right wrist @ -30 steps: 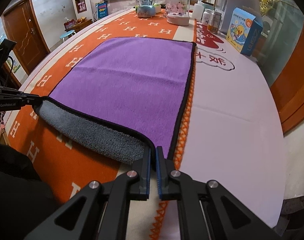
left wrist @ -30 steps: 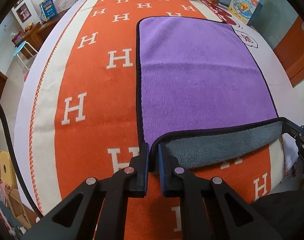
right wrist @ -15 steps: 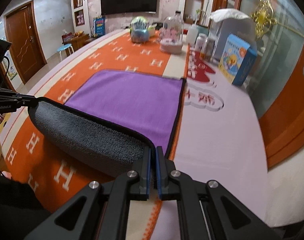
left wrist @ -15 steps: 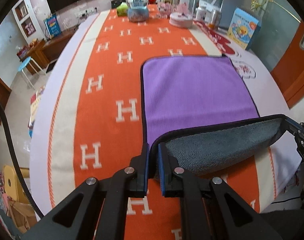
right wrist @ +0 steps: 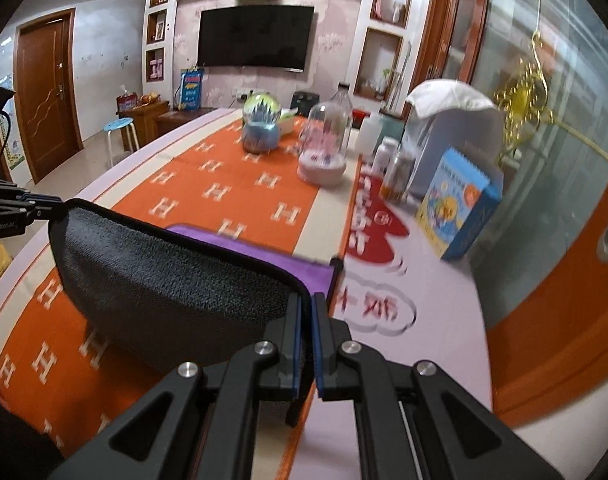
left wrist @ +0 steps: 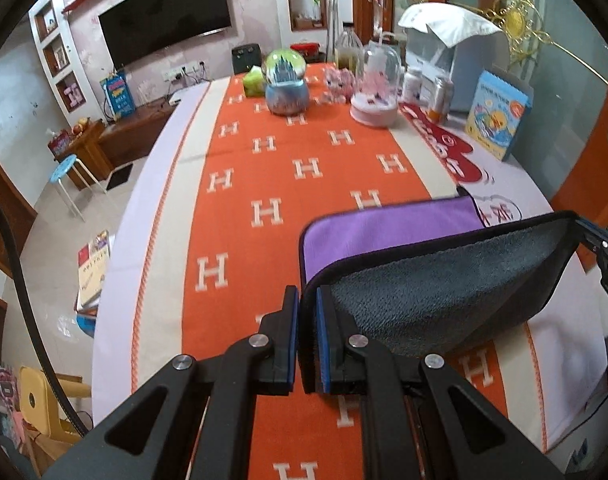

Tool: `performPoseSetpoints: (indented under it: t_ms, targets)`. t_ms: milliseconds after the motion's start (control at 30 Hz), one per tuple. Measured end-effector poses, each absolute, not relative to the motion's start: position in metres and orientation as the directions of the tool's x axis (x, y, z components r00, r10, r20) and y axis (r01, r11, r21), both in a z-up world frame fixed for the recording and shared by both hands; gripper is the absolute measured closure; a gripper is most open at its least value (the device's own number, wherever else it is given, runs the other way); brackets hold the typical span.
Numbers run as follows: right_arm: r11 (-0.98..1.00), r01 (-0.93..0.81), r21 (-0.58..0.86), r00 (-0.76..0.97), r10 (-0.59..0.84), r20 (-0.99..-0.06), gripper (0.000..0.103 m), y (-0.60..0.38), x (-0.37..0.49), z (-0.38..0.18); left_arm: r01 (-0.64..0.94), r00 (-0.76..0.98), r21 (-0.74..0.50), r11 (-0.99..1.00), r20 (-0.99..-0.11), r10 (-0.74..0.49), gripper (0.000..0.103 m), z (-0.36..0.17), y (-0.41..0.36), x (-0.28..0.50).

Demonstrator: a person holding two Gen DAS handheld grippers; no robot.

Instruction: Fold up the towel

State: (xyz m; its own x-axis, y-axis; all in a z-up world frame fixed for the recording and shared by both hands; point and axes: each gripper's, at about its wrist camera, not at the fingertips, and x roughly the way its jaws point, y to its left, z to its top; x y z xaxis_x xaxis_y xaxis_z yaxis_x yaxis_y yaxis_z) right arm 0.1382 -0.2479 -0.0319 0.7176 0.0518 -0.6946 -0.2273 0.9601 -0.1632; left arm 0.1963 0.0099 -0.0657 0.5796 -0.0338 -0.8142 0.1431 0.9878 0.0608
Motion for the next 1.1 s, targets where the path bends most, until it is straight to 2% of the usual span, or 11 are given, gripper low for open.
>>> performPoseSetpoints:
  t_ms: [267, 400, 733, 900, 1000, 1100]
  targets:
    - [0.948, -0.171, -0.269, 0.779, -0.037, -0.625, 0.098, -0.234, 0.177, -0.033, 0.111, 0.623, 0.072, 0.991, -0.782, -0.013, 0.096, -0.067, 0.004, 0.229]
    - [0.938, -0.161, -0.307, 0.781, -0.070, -0.620, 0.098, -0.228, 0.190, -0.045, 0.082, 0.637, 0.057, 0.995, -0.771, -0.008, 0.096, -0.078, 0.005, 0.245]
    - [0.927, -0.176, -0.331, 0.775, -0.077, -0.628, 0.098, -0.224, 0.218, -0.082, 0.026, 0.585, -0.001, 1.000, -0.811, -0.016, 0.096, -0.123, 0.014, 0.291]
    - [0.931, -0.166, -0.324, 0.754, -0.092, -0.650, 0.095, -0.227, 0.236, -0.107, 0.015, 0.559, -0.046, 0.999, -0.828, -0.046, 0.096, -0.148, 0.017, 0.306]
    - [0.940, -0.165, -0.298, 0.723, -0.090, -0.685, 0.089, -0.232, 0.246, -0.122, -0.008, 0.531, -0.058, 0.998, -0.846, -0.045, 0.093, -0.164, 0.020, 0.311]
    - [0.948, -0.158, -0.278, 0.695, -0.093, -0.713, 0.072, -0.237, 0.255, -0.133, -0.017, 0.498, -0.052, 0.999, -0.866, -0.037, 0.085, -0.175, 0.022, 0.317]
